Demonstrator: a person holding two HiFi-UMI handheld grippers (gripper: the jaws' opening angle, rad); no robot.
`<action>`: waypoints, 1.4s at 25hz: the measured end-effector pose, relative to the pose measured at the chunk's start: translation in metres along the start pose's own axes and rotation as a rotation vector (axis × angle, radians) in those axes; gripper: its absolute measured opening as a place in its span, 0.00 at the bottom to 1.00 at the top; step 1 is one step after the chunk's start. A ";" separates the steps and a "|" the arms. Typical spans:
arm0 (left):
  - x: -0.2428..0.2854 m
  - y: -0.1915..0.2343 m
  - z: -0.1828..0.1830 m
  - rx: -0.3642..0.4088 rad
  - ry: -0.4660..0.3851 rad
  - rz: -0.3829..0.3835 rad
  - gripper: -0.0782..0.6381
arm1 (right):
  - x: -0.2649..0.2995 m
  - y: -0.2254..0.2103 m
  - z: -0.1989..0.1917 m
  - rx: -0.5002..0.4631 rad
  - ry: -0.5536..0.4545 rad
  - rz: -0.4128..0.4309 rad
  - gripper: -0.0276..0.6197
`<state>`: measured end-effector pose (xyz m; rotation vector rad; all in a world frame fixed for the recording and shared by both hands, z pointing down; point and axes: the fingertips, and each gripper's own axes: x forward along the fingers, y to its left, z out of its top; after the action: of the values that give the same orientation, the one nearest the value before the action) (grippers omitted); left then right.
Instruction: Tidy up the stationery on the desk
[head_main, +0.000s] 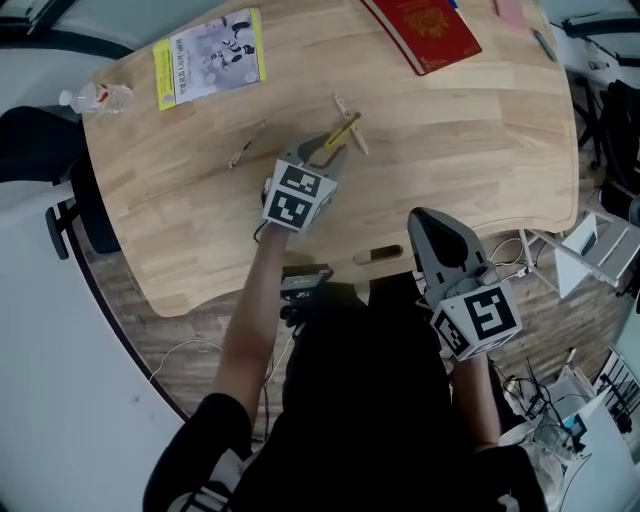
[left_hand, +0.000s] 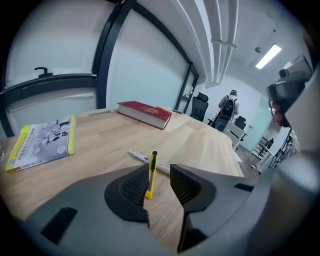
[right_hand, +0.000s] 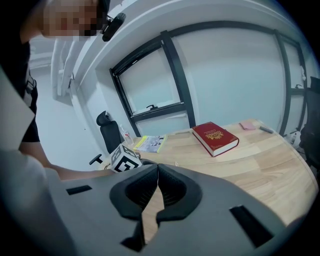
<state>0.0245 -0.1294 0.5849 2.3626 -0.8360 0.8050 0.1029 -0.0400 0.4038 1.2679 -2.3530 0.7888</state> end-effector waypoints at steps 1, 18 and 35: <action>0.005 0.003 -0.003 0.003 0.011 0.013 0.28 | 0.001 -0.002 0.000 0.001 0.001 -0.002 0.08; 0.048 0.022 -0.033 0.080 0.144 0.131 0.28 | -0.012 -0.021 -0.010 0.052 -0.006 -0.054 0.08; 0.015 0.012 -0.013 0.049 0.077 0.231 0.23 | -0.024 -0.011 -0.006 0.038 -0.028 -0.052 0.08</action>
<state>0.0214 -0.1351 0.6070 2.2874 -1.0806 1.0128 0.1251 -0.0263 0.3987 1.3589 -2.3275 0.8081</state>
